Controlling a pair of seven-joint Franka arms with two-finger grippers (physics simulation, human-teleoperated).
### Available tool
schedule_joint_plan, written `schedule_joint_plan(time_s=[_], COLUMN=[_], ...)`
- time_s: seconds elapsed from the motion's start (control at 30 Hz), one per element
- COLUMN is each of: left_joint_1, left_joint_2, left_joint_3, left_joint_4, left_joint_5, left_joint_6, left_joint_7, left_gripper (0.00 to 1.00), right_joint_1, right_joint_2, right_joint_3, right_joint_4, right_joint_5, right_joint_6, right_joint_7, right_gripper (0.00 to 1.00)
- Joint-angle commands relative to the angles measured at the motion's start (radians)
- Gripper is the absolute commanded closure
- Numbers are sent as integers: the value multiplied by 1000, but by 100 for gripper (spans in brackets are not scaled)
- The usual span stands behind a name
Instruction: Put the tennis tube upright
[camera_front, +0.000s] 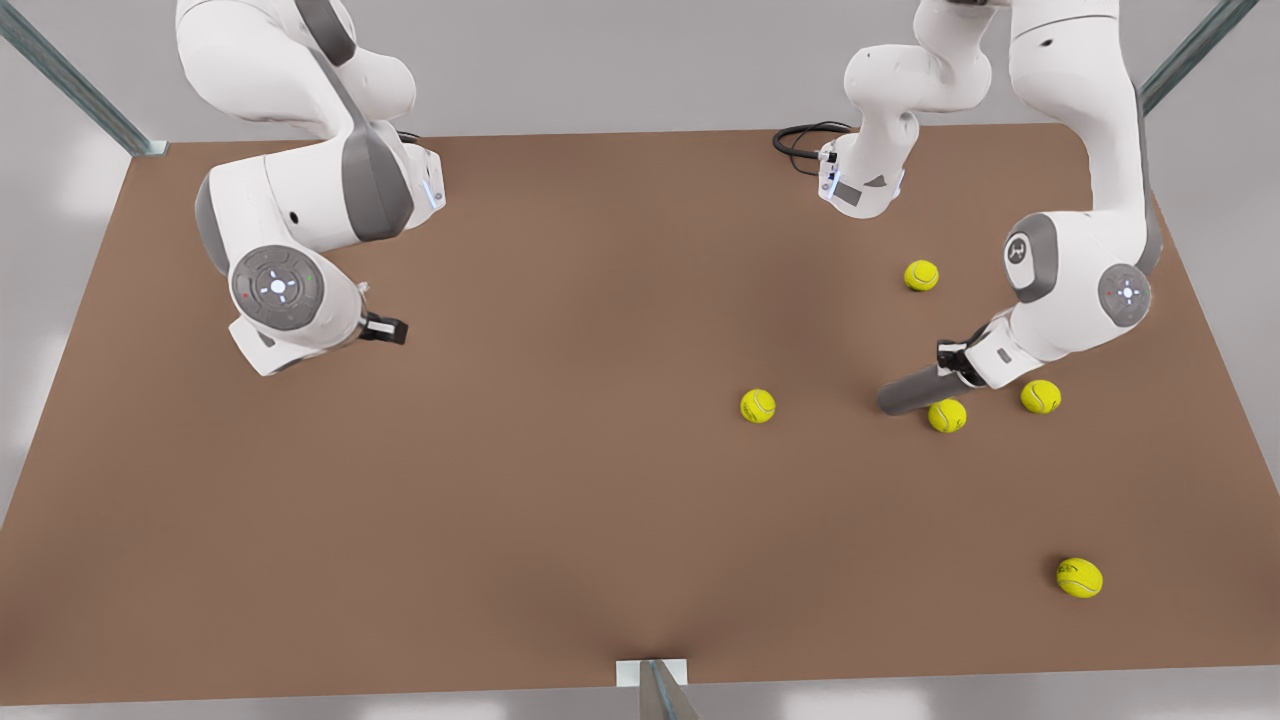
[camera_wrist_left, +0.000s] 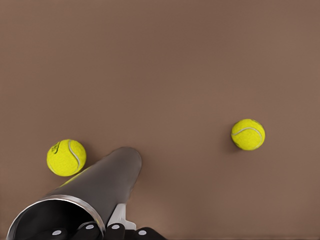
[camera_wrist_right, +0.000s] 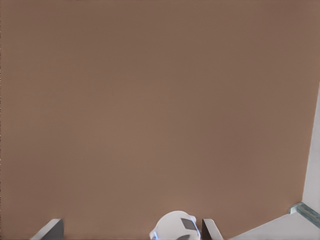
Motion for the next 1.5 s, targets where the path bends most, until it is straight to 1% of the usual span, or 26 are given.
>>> schedule_joint_plan(time_s=[0.0, 0.37, 0.4, 0.43, 0.47, 0.5, 0.53, 0.57, 0.83, 0.97, 1.07, 1.1, 1.47], left_joint_1=[8, 7, 7, 7, 7, 7, 7, 7, 5, 4, 4, -18, -19], left_joint_2=[0, 28, 28, 29, 31, 31, 31, 31, 23, 6, 6, 6, -6], left_joint_3=[0, 0, 0, 0, 0, -1, 0, 0, 0, -3, -4, -3, -3], left_joint_4=[0, 0, -2, -2, -2, -2, -2, -2, -3, -8, -8, -8, -6], left_joint_5=[12, 34, 34, 34, 34, 34, 34, 34, 34, 34, 32, 31, 31], left_joint_6=[0, 0, 0, 0, 0, -1, -1, -1, -12, -70, -76, -78, -87], left_joint_7=[0, -6, -6, -8, -8, -8, -8, -8, -28, -49, -52, -54, -58], left_gripper=[79, 79, 77, 66, 44, 31, 4, 0, 0, 0, 0, 0, 0], right_joint_1=[0, -6, -5, -5, -5, -6, -6, -8, -6, -5, -4, -5, -3], right_joint_2=[0, 0, -2, 0, -2, 0, -2, 0, -2, -2, -3, -2, -2], right_joint_3=[0, -4, -4, -4, -4, -4, -6, -6, -6, -6, -6, -6, -4], right_joint_4=[0, 1, 1, 3, 3, 3, 3, 3, 5, 5, 5, 5, 5], right_joint_5=[4, 6, 6, 6, 6, 6, 5, 4, 4, 4, 4, 4, 4], right_joint_6=[0, 2, 2, 3, 3, 5, 5, 6, 8, 8, 6, 8, 8], right_joint_7=[1, 1, 1, 1, 2, 2, 2, 2, 2, 2, 1, 2, 2], right_gripper=[0, 0, 0, 0, 0, 0, 0, 0, 0, 0, 0, 0, 0])
